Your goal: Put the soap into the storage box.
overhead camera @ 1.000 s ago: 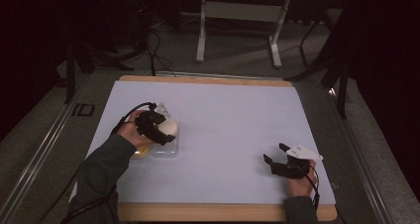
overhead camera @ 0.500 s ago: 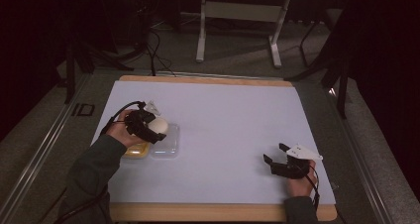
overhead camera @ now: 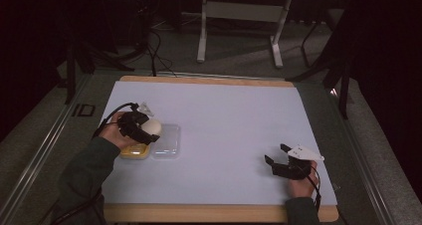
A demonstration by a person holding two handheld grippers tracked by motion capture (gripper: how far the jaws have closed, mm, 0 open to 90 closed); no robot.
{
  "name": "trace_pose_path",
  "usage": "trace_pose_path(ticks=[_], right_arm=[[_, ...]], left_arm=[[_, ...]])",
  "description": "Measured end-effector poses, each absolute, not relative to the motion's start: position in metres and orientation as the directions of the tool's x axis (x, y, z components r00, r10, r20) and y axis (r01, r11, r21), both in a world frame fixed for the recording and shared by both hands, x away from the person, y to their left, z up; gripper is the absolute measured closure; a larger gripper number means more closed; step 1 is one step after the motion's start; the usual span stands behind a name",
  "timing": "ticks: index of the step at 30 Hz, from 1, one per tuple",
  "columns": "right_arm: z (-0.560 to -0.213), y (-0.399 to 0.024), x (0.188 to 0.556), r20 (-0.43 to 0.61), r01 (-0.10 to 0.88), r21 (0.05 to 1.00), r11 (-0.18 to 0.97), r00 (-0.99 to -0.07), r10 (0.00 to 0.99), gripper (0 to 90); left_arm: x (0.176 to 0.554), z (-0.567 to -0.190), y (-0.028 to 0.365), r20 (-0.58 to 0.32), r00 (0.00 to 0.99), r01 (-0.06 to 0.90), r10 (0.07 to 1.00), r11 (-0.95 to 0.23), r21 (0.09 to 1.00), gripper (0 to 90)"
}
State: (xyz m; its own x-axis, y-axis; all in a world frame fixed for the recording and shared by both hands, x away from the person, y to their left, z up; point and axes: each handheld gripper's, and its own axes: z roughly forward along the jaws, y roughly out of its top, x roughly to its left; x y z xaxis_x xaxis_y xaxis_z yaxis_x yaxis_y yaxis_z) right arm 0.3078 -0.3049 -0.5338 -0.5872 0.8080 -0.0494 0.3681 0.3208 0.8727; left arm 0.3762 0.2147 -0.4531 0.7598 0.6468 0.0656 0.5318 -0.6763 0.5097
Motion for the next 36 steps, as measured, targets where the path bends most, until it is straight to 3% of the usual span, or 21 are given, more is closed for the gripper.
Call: trace_pose_path(ticks=[36], right_arm=[[-0.534,-0.304,0.308,-0.052,0.37,0.87,0.325,-0.587,0.808,21.2]], left_arm=[[0.373,-0.471,0.252,0.046,0.691,0.623,0.721,-0.626,0.469,25.0]])
